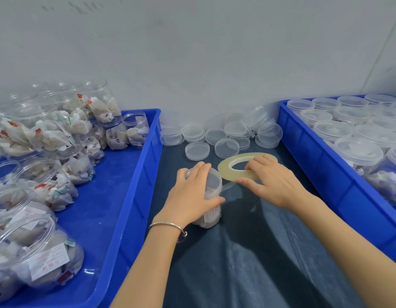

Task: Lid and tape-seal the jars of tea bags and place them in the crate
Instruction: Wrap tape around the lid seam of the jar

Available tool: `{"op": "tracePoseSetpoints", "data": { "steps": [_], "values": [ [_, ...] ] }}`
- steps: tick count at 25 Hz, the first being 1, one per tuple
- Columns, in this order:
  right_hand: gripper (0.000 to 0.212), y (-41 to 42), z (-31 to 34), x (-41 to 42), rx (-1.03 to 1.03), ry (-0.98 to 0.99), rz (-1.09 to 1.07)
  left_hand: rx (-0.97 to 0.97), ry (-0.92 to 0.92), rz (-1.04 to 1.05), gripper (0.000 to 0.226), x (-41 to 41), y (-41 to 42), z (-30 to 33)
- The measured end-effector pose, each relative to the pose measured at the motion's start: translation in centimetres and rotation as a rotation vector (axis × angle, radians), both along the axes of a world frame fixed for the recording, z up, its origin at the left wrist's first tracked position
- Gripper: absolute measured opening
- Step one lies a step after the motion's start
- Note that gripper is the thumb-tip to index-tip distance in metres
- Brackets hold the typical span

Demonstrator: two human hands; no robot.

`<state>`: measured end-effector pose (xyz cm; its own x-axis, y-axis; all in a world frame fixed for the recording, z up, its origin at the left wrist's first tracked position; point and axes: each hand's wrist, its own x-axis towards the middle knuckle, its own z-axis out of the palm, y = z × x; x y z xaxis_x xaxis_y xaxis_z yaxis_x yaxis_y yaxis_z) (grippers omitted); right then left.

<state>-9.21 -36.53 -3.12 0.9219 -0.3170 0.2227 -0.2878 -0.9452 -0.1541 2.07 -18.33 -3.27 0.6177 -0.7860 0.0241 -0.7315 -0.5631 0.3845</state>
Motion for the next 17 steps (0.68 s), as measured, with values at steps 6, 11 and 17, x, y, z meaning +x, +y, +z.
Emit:
{"op": "tracePoseSetpoints", "data": {
  "steps": [6, 11, 17],
  "values": [
    [0.046, -0.6, -0.2, -1.6, -0.083, -0.101, -0.019, -0.075, -0.066, 0.052, 0.079, -0.4, -0.8, -0.8],
    [0.046, -0.2, -0.7, 0.1, -0.012, -0.098, -0.066, -0.119, 0.062, 0.023, 0.09, -0.1, -0.7, -0.3],
    [0.044, 0.4, -1.0, 2.3, 0.028, -0.097, -0.028, 0.051, -0.017, 0.022, 0.078, -0.2, -0.5, 0.7]
  ]
}}
